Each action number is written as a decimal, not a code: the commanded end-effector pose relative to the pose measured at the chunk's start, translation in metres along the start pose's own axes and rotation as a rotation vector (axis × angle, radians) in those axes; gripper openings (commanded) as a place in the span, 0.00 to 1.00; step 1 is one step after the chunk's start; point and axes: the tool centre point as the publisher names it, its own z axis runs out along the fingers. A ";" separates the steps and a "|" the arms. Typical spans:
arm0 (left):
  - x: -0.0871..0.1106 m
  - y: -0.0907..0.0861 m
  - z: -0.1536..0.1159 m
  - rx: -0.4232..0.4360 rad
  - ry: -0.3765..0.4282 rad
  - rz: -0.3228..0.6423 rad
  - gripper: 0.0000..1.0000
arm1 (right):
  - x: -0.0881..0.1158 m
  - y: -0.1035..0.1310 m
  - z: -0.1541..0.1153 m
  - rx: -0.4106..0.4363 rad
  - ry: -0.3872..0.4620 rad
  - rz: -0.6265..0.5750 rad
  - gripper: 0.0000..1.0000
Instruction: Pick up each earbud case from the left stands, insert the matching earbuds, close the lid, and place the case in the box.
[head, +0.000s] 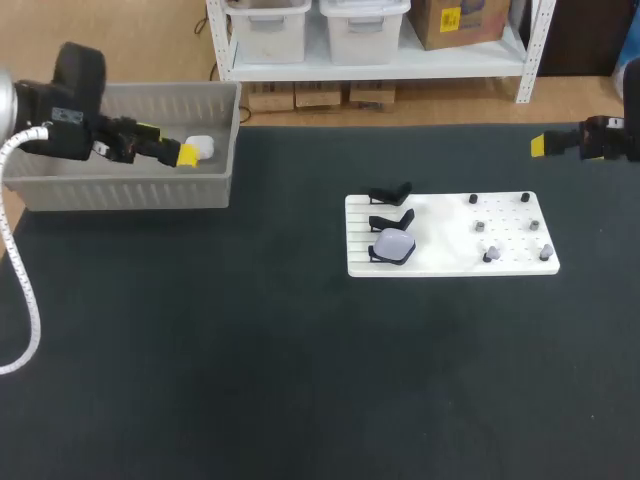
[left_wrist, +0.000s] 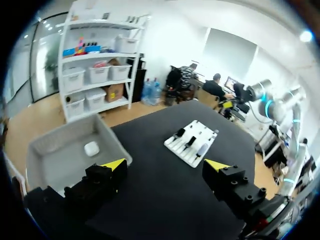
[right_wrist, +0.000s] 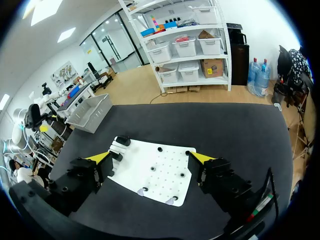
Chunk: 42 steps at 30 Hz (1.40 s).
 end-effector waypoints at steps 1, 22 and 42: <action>0.001 -0.013 -0.002 0.353 -0.121 0.312 1.00 | 0.000 -0.001 0.001 -0.002 0.000 -0.001 1.00; 0.008 -0.026 0.005 0.452 -0.057 0.398 1.00 | 0.000 -0.001 0.001 -0.002 0.000 -0.001 1.00; 0.043 -0.069 0.090 0.492 -0.083 0.471 1.00 | 0.000 -0.001 0.001 -0.002 0.000 -0.001 1.00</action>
